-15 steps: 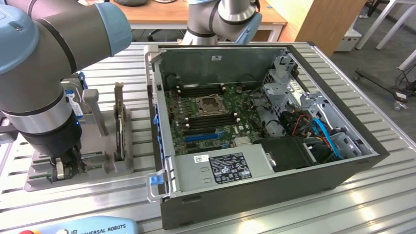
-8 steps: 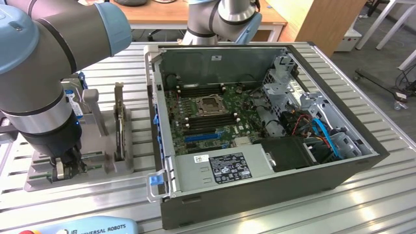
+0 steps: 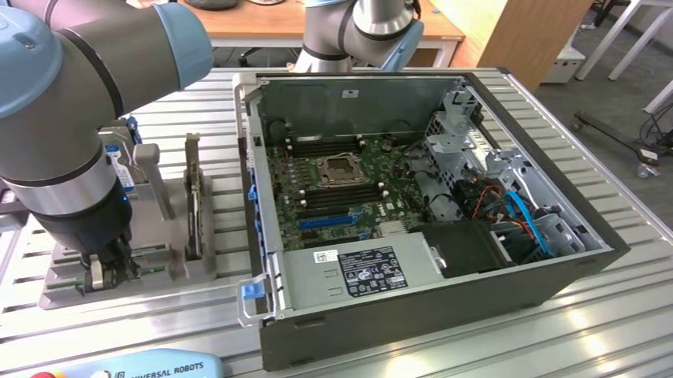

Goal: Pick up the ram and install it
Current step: 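Pick up the ram and move it above insertion slot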

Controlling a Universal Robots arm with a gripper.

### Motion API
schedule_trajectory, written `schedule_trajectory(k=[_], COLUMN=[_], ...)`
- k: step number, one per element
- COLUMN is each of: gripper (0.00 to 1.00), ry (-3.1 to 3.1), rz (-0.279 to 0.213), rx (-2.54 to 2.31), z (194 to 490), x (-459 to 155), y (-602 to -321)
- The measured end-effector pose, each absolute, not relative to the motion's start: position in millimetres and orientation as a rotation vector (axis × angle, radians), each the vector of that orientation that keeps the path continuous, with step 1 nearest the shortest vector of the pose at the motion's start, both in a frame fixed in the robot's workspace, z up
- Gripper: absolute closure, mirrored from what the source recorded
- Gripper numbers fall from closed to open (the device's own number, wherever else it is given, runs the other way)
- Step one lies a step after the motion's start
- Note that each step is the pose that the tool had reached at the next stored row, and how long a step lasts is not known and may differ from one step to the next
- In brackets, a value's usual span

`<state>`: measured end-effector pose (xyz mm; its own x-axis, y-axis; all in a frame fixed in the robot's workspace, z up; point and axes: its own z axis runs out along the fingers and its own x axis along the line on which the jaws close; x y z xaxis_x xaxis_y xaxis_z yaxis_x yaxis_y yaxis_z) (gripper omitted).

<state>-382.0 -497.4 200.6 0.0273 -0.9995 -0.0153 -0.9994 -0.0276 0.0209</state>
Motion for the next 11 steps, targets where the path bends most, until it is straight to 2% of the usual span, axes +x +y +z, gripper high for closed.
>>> schedule_trajectory(k=[11], gripper=[0.88], ry=[-2.188], rz=[-0.04], rx=[2.249], z=[211], x=[-382], y=[-497])
